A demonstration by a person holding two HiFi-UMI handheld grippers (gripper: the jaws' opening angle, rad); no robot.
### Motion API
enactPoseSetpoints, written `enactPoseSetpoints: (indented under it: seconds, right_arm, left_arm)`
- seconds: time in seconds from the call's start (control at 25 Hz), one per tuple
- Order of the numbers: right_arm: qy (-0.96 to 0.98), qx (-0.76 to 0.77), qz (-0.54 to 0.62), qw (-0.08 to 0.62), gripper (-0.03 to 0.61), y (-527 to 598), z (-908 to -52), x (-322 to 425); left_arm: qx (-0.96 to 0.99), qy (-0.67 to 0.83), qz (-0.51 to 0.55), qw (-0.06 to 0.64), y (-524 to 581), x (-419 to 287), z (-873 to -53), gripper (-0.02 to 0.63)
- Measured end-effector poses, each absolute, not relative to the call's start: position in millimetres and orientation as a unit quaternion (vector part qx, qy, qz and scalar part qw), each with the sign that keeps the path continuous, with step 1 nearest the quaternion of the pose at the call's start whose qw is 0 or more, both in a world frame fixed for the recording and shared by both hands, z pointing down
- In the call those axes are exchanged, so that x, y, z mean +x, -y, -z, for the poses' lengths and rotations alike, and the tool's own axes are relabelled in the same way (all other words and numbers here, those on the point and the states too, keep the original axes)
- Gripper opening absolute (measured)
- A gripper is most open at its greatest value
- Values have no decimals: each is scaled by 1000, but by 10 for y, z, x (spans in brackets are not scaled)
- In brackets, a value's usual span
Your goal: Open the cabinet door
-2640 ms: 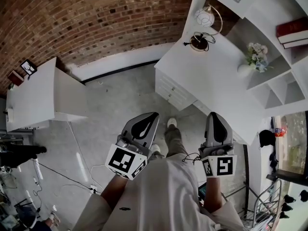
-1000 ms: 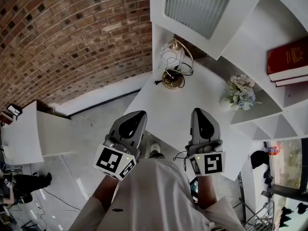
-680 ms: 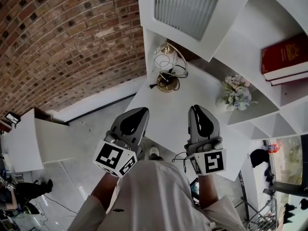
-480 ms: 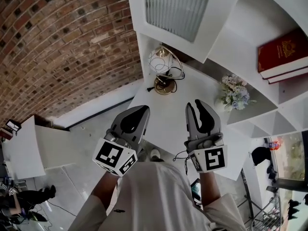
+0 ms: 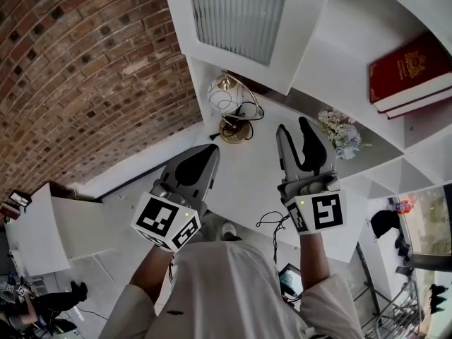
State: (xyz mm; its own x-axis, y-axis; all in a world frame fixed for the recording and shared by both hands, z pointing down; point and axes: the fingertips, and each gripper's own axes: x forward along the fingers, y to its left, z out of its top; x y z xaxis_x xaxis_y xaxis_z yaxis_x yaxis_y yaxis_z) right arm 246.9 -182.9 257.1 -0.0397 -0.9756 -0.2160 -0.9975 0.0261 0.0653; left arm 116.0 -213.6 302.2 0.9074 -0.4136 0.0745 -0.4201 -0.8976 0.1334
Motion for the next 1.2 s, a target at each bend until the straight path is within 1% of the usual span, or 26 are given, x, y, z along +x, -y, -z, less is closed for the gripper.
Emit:
enactPoseSetpoints:
  seconds: [0.16,0.28,0.4,1.2]
  right_arm:
    - [-709,-695,-103,57,176,1927,-2518,2667]
    - [-707,-697,-103,62,179,2012,-2456,2771]
    - [-711,-694,-94,64,198,2133,-2432,2847]
    - [-721,-686,-86,53,198,2770,-2405,3142]
  left_arm:
    - [975,211,-18,72,2208,1274,-2961,8]
    - [975,210,-16,71,2275,1346,-2917,8]
    - [974,212,-12,74,2364,1402,-2897,8]
    - [972,226,-23,66,2667,1622,-2936,8]
